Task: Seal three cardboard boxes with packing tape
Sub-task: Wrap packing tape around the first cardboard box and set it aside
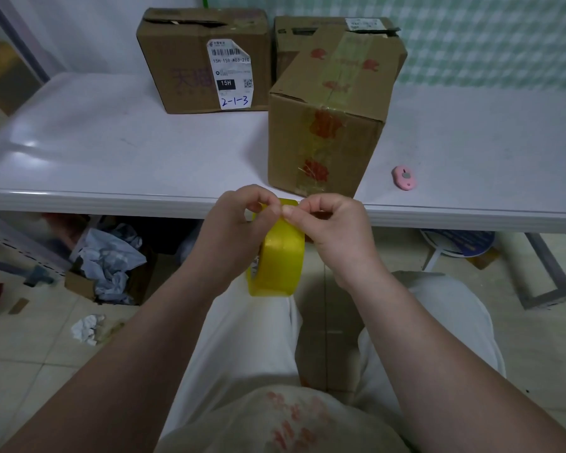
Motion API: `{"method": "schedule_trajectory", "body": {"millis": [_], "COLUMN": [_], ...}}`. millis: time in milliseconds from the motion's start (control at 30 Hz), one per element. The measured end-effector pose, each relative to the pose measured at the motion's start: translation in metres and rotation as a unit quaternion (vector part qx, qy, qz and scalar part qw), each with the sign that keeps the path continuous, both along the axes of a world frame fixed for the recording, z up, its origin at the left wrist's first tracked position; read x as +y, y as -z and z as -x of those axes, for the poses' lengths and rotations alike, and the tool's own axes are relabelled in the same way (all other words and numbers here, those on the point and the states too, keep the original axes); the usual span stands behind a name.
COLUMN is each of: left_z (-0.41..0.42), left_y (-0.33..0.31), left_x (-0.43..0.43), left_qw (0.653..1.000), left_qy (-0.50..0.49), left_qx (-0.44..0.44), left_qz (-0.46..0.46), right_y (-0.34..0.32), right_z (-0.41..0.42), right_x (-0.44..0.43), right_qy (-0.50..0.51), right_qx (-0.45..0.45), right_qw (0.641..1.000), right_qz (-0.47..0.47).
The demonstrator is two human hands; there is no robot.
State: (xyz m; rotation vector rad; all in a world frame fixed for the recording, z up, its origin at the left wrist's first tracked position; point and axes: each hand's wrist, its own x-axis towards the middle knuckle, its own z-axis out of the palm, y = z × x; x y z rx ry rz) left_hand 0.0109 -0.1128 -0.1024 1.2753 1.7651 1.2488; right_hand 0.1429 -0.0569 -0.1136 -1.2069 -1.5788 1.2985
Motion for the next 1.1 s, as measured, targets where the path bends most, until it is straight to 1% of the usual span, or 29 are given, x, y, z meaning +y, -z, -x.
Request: {"method": "schedule_trajectory", "body": {"millis": [100,167,200,300,333,367,400,433,467,500,567,600,633,667,700,767,833,867,967,1033,1067,1100], "left_z": [-0.003,-0.003,-0.001,0.004,0.006,0.008,0.011,0.016,0.022,0.029,0.041,0.047,0.051,0.055,0.06,0.069,0.074,0.074,0.075,0.077,0.077,0.074], "left_y": [0.001,0.003,0.004,0.002,0.001,-0.003,-0.008,-0.014,-0.019,-0.025,-0.035,-0.035,-0.035,-0.03,-0.023,-0.007,0.006,0.01,0.012,0.005,-0.001,-0.012], "left_x": [0.002,0.003,0.004,0.005,0.005,0.006,0.008,0.01,0.015,0.021,0.035,0.042,0.05,0.058,0.067,0.082,0.094,0.098,0.106,0.109,0.109,0.108], "left_qw": [0.999,0.996,0.993,0.973,0.969,0.97,0.973,0.977,0.983,0.987,0.984,0.976,0.963,0.949,0.934,0.905,0.879,0.872,0.873,0.878,0.887,0.91], "left_qy": [-0.04,-0.074,-0.081,-0.061,-0.059,-0.067,-0.085,-0.107,-0.126,-0.14,-0.157,-0.159,-0.156,-0.15,-0.143,-0.13,-0.118,-0.113,-0.123,-0.124,-0.108,-0.069], "left_qx": [-0.014,-0.032,-0.061,-0.169,-0.187,-0.196,-0.193,-0.171,-0.128,-0.069,0.079,0.152,0.218,0.277,0.325,0.394,0.443,0.455,0.446,0.434,0.421,0.386], "left_qz": [-0.008,0.025,0.056,0.146,0.148,0.129,0.099,0.066,0.039,0.021,0.009,0.009,0.013,0.025,0.043,0.094,0.131,0.14,0.154,0.161,0.155,0.136], "right_y": [0.003,0.003,0.004,0.005,0.004,0.001,-0.003,-0.009,-0.016,-0.023,-0.036,-0.04,-0.042,-0.042,-0.042,-0.037,-0.03,-0.027,-0.025,-0.027,-0.027,-0.026], "right_z": [0.004,0.006,0.007,0.01,0.011,0.011,0.01,0.009,0.007,0.005,0.002,0.001,0.0,-0.001,-0.002,-0.005,-0.008,-0.009,-0.015,-0.018,-0.02,-0.021], "right_x": [0.0,0.001,0.002,0.003,0.004,0.005,0.007,0.01,0.014,0.019,0.029,0.037,0.045,0.054,0.063,0.079,0.087,0.089,0.094,0.098,0.1,0.103], "right_qy": [0.021,0.021,0.02,0.019,0.019,0.022,0.03,0.048,0.077,0.116,0.199,0.229,0.245,0.244,0.23,0.177,0.134,0.125,0.115,0.107,0.106,0.109], "right_qx": [0.097,0.143,0.149,0.128,0.11,0.083,0.049,0.014,-0.016,-0.045,-0.105,-0.128,-0.147,-0.169,-0.195,-0.221,-0.196,-0.18,-0.148,-0.145,-0.145,-0.142], "right_qw": [0.989,0.979,0.977,0.983,0.988,0.993,0.998,0.998,0.99,0.972,0.915,0.888,0.868,0.859,0.859,0.879,0.903,0.909,0.92,0.922,0.922,0.922], "right_qz": [0.108,0.146,0.149,0.129,0.11,0.077,0.025,-0.043,-0.119,-0.198,-0.334,-0.378,-0.405,-0.416,-0.413,-0.382,-0.357,-0.353,-0.344,-0.342,-0.343,-0.344]}}
